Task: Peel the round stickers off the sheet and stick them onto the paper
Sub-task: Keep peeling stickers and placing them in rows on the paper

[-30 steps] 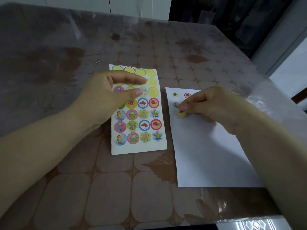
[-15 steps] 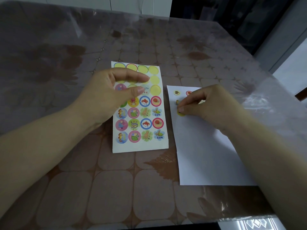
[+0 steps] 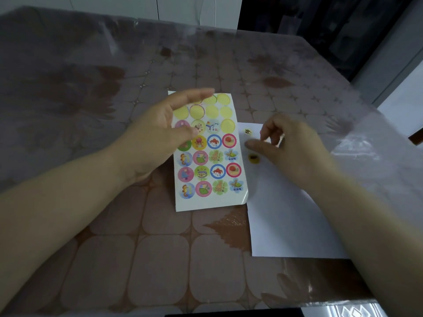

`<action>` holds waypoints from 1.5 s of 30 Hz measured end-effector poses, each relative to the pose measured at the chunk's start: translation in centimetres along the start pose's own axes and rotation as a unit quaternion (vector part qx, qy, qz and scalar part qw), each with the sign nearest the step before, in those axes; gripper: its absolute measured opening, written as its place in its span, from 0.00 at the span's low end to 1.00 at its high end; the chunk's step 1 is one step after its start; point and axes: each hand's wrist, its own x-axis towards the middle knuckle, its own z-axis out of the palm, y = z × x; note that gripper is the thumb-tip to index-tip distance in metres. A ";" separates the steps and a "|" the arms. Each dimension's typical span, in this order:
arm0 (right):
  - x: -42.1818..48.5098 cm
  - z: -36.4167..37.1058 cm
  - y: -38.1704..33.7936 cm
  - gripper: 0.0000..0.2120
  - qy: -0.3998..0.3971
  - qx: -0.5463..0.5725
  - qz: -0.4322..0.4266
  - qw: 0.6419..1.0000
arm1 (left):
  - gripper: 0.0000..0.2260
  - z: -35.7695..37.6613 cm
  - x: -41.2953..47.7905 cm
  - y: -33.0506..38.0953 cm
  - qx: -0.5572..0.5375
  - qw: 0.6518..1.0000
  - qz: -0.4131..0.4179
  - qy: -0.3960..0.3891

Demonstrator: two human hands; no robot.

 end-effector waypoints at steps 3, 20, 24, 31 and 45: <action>-0.3 -0.2 -1.3 0.07 0.061 0.057 -0.123 0.989 | 0.30 -0.2 0.0 -0.1 0.001 0.999 0.015 -0.033; 0.5 3.0 -3.1 0.09 0.155 0.100 -0.196 0.963 | 0.26 -0.4 0.0 -0.2 0.076 0.992 0.096 -0.009; 0.0 3.0 -3.3 0.07 0.174 0.091 -0.210 0.958 | 0.21 -0.1 -0.1 0.1 0.108 0.987 0.112 0.022; -0.2 3.0 -3.4 0.06 0.181 0.083 -0.215 0.956 | 0.21 -0.1 -0.2 0.1 0.087 0.991 0.093 0.041; -0.2 2.9 -3.7 0.07 0.196 0.071 -0.260 0.943 | 0.20 0.0 0.1 0.1 0.010 0.997 0.045 0.056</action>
